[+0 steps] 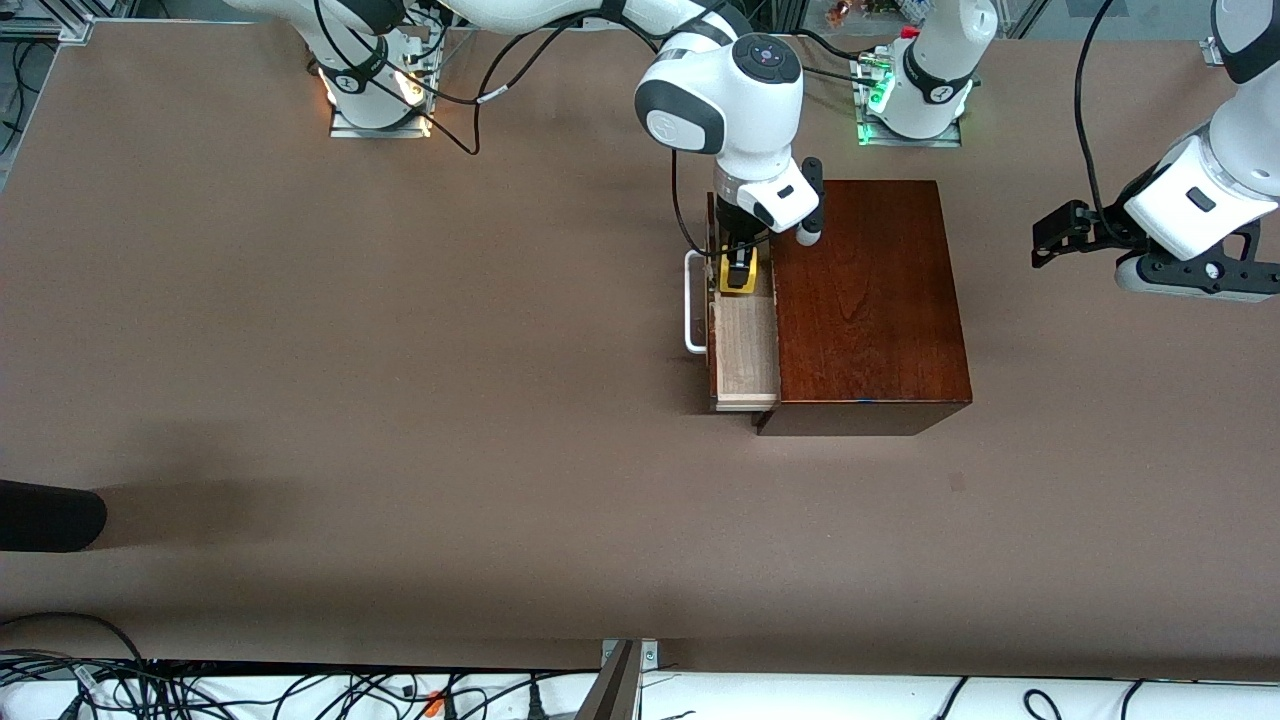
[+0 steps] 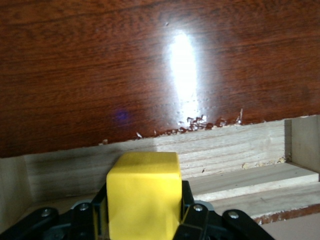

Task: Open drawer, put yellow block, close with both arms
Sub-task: 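Lower the yellow cube into the open drawer and open the right gripper, then withdraw the right gripper while the left gripper moves to the drawer front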

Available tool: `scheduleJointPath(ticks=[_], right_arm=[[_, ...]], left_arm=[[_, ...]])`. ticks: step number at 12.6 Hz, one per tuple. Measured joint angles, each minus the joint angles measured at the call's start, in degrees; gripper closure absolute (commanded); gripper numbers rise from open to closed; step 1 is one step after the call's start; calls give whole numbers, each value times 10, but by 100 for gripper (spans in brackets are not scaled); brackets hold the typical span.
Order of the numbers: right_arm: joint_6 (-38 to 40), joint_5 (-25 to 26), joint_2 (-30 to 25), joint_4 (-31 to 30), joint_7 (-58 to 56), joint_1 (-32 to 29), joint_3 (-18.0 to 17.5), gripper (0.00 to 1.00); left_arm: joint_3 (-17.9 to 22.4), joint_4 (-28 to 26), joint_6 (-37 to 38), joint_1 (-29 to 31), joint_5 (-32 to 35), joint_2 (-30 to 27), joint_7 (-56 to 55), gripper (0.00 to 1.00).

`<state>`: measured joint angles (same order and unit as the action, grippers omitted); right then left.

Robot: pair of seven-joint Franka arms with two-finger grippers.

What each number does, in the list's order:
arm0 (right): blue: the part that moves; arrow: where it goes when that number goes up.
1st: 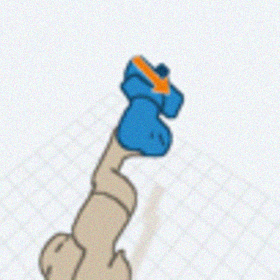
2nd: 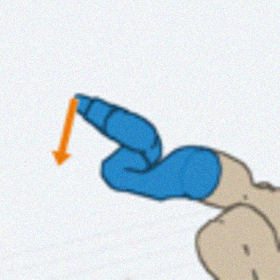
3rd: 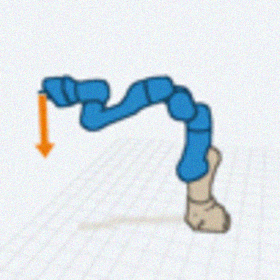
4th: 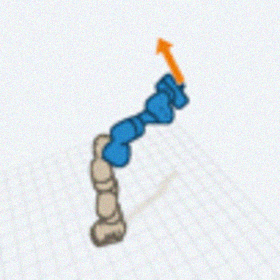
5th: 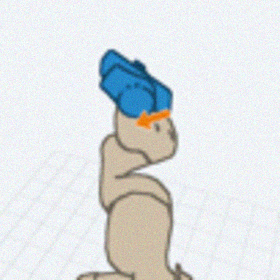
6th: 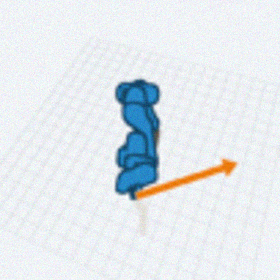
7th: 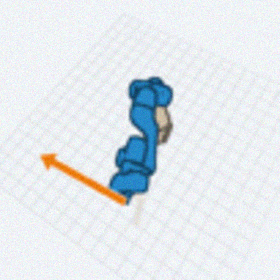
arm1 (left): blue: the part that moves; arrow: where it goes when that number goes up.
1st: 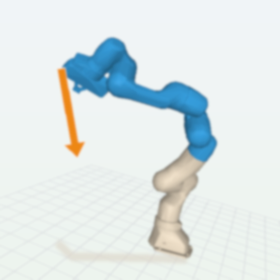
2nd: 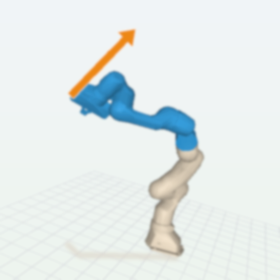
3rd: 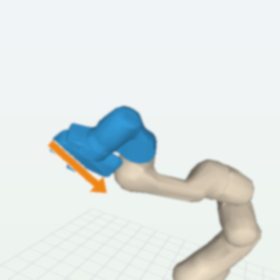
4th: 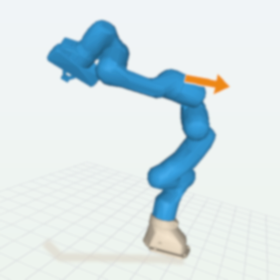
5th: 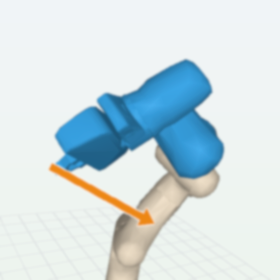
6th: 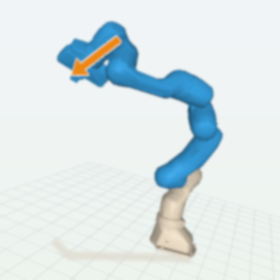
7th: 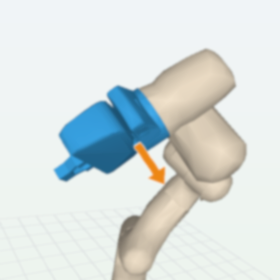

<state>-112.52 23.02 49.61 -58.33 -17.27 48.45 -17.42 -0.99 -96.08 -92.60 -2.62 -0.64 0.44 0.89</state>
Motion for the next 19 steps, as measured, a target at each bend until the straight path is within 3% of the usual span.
scheduleJointPath(ticks=[5, 6, 7, 8, 16, 19], right_arm=[[-14, 12, 18, 0, -10, 2, 0, 65], [-15, 13, 20, 0, -13, 2, 0, 60], [-15, 13, 20, 0, -17, 2, 0, 51], [-15, 14, 20, -1, -19, 2, 0, 1], [26, 15, 14, 12, -9, 3, 3, 0], [94, -14, -42, 39, 30, -7, 6, 0]], left_arm=[[0, 2, 4, 0, 0, 0, 0, 0], [-1, 3, 5, 0, 0, 0, 0, 0], [-1, 3, 5, 0, 0, 0, 0, 0], [-2, 3, 5, 0, 0, 0, 0, 0], [-2, 4, 11, 0, 0, 0, 0, 0], [-3, 5, 17, 0, 0, 0, 0, 0]])
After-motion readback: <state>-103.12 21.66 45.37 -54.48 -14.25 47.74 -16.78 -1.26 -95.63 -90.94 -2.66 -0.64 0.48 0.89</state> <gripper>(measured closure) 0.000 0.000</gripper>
